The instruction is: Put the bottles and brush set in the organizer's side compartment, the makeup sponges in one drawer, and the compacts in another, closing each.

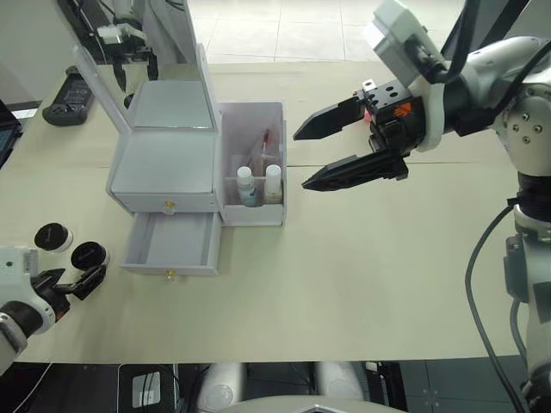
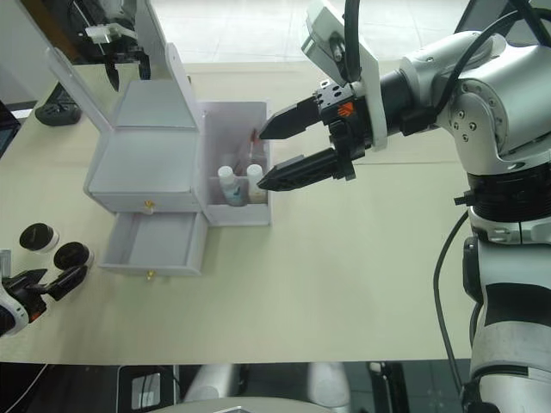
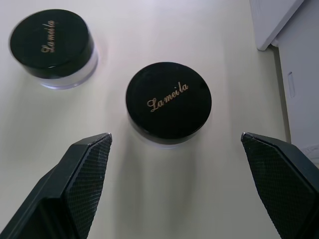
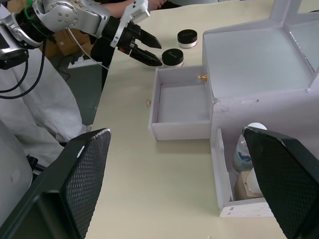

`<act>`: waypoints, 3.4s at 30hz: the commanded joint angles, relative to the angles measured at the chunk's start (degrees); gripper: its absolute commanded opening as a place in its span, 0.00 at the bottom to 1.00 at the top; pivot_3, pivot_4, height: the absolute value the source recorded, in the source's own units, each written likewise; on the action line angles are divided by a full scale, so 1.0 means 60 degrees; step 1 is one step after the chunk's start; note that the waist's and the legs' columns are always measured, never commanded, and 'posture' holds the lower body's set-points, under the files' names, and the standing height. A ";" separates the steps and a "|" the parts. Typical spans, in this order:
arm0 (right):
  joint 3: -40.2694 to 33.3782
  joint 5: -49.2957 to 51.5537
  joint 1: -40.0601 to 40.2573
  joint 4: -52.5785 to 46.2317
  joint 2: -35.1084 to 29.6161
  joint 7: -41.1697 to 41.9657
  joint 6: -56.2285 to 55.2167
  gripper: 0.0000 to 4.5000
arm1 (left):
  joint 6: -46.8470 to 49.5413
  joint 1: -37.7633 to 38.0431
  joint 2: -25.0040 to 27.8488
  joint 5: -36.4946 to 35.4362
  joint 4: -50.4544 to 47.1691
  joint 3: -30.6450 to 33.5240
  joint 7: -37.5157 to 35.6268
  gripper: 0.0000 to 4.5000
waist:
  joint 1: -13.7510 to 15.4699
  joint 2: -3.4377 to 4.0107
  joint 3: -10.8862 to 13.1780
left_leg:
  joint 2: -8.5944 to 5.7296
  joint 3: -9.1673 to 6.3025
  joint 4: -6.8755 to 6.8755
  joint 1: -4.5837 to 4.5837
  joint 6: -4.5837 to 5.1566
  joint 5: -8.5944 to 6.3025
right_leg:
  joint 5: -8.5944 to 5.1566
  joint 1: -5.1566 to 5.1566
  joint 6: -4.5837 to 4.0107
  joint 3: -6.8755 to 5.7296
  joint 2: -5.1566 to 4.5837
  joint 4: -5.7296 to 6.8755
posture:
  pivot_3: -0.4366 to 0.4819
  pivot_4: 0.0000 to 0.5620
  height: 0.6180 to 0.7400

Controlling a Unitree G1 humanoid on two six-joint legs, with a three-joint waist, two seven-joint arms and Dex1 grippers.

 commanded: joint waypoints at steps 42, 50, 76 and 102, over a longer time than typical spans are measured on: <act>-0.0676 0.0324 0.0602 -0.1059 -0.0431 -0.0634 0.0105 1.00 | -0.0968 -0.2330 0.3880 0.0238 -0.0356 -0.2388 -0.5248 0.65 | -0.0097 -0.0014 0.0002 | 0.0006 0.0023 0.0000 -0.0067 -0.0007 0.0005 | 0.0005 -0.0121 -0.0009 0.0001 -0.0002 0.0059 | 0.48 0.27 1.00; -0.1040 0.0568 0.0846 -0.1452 -0.0604 -0.1121 0.0436 1.00 | -0.1582 -0.2805 0.3840 0.1069 0.0329 -0.3624 -0.5243 0.65 | -0.0096 -0.0014 0.0002 | 0.0005 0.0023 0.0003 -0.0073 -0.0007 0.0005 | 0.0005 -0.0123 -0.0009 -0.0001 -0.0001 0.0058 | 0.48 0.27 1.00; -0.1157 0.0732 0.1218 -0.1451 -0.0710 -0.1150 -0.0048 1.00 | -0.0980 -0.3038 0.3368 0.0466 0.0019 -0.2613 -0.5345 1.00 | -0.0118 -0.0016 0.0002 | 0.0007 0.0021 0.0012 -0.0075 -0.0006 0.0006 | 0.0005 -0.0124 -0.0008 -0.0002 0.0001 0.0071 | 0.48 0.27 1.00; -0.4329 -0.2821 0.6630 0.7113 -0.1586 -0.1294 -0.9438 1.00 | -0.7322 -0.0354 0.2803 0.2650 0.9319 0.3083 -0.3907 1.00 | -0.0122 -0.0016 -0.0001 | 0.0011 0.0068 0.0004 -0.0017 -0.0004 0.0004 | 0.0005 -0.0085 -0.0009 0.0007 -0.0010 0.0065 | 0.48 0.27 1.00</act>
